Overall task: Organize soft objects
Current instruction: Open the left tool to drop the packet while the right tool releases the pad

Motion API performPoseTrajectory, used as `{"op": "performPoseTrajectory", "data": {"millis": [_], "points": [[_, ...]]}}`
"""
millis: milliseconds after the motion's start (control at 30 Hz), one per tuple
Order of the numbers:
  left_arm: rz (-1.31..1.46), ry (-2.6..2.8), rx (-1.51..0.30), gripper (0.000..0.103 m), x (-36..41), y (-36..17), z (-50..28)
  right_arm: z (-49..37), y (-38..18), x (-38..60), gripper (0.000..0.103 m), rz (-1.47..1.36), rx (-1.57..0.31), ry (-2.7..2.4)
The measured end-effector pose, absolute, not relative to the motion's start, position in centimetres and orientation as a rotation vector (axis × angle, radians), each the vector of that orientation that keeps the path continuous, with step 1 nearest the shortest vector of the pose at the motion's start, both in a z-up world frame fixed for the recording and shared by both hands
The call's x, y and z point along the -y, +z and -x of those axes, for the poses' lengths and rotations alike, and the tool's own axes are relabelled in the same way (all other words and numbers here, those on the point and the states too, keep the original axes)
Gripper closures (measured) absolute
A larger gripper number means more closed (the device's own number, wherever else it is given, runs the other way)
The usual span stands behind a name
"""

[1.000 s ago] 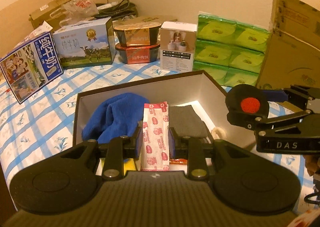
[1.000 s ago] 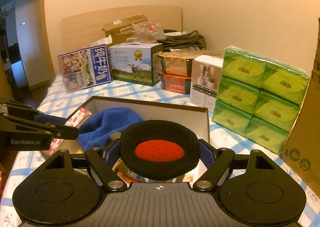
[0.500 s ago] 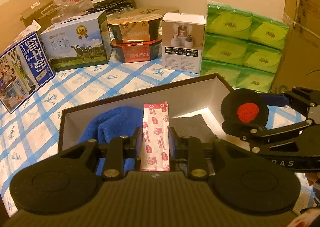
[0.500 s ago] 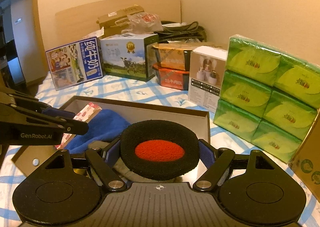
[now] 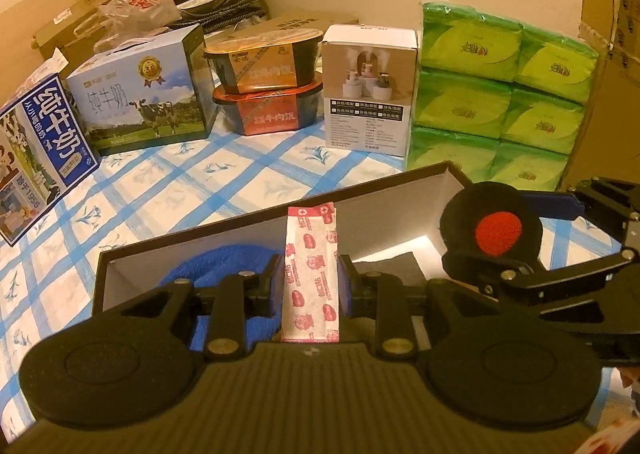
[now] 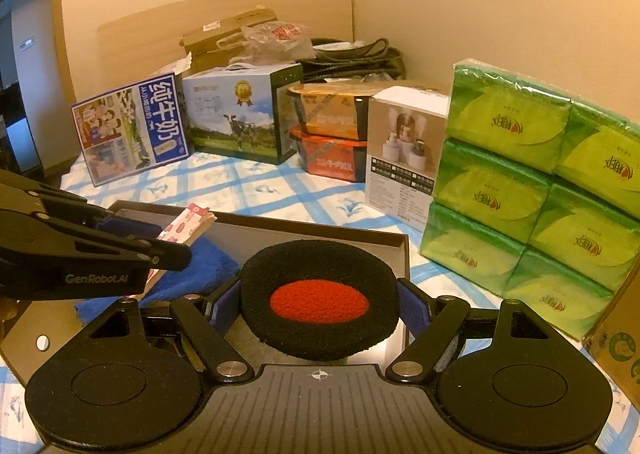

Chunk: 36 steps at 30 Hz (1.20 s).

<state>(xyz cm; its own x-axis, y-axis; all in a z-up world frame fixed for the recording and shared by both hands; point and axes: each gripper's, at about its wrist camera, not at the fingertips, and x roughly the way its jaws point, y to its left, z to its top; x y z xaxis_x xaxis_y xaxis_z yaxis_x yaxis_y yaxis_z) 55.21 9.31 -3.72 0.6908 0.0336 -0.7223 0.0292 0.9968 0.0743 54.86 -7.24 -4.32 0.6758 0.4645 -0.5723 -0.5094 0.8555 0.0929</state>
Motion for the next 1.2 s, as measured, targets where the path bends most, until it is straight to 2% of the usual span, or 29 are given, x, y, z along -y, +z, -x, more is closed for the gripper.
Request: {"op": "performPoseTrajectory", "data": {"millis": [33,100,167,667,767,933,1200], "points": [[-0.083,0.010,-0.810,0.072,-9.4,-3.8,-55.4,-54.9,-4.4,7.3,0.023,0.076,-0.621,0.548],[-0.077,0.019,-0.809,0.061,-9.7,-3.9,-55.5,-55.1,-4.3,7.2,0.023,0.076,-0.622,0.550],[-0.068,0.031,-0.810,0.058,-10.1,-3.9,-55.5,-55.2,-4.3,7.2,0.023,0.079,-0.620,0.550],[-0.049,0.064,-0.832,0.057,-12.4,-4.3,-54.7,-55.7,-4.3,6.0,0.023,0.084,-0.621,0.538],[-0.041,0.071,-0.832,0.056,-12.7,-4.3,-54.7,-56.1,-4.2,5.8,0.020,0.068,-0.615,0.523],[-0.036,0.079,-0.832,0.054,-13.2,-4.4,-54.5,-56.9,-3.5,5.9,0.010,0.013,-0.597,0.503],[-0.025,0.079,-0.833,0.049,-13.6,-4.5,-53.9,-56.7,-3.1,6.6,0.008,0.009,-0.603,0.501]]}}
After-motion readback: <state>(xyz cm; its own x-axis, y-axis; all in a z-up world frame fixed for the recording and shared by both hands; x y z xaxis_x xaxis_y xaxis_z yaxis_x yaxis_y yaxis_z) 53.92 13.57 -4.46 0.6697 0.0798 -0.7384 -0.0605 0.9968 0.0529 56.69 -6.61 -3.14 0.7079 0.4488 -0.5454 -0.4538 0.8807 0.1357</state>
